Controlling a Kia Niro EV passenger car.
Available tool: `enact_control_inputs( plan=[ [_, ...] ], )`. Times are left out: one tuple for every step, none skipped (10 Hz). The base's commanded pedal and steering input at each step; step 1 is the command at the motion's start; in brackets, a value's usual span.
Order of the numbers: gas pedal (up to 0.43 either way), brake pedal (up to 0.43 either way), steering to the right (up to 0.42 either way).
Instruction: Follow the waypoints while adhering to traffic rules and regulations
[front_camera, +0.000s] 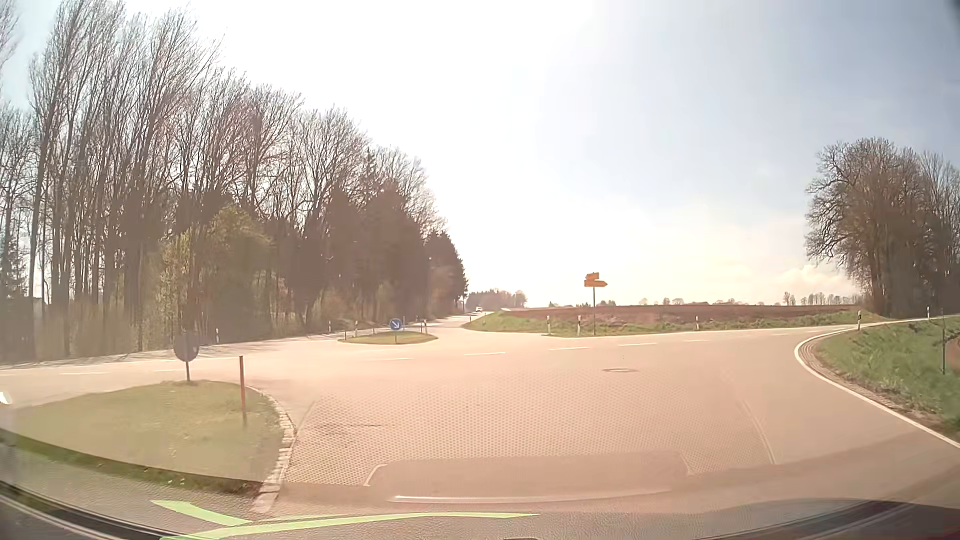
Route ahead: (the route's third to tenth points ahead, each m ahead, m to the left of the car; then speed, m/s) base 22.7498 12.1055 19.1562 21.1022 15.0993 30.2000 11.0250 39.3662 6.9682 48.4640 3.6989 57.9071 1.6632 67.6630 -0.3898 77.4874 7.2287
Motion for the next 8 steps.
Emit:
enact_control_inputs(
  plan=[
    [0.0, 0.262, -0.005],
    [0.0, 0.256, -0.006],
    [0.0, 0.25, -0.011],
    [0.0, 0.244, -0.036],
    [0.0, 0.238, -0.054],
    [0.0, 0.232, -0.076],
    [0.0, 0.232, -0.094],
    [0.0, 0.232, -0.108]
  ],
)
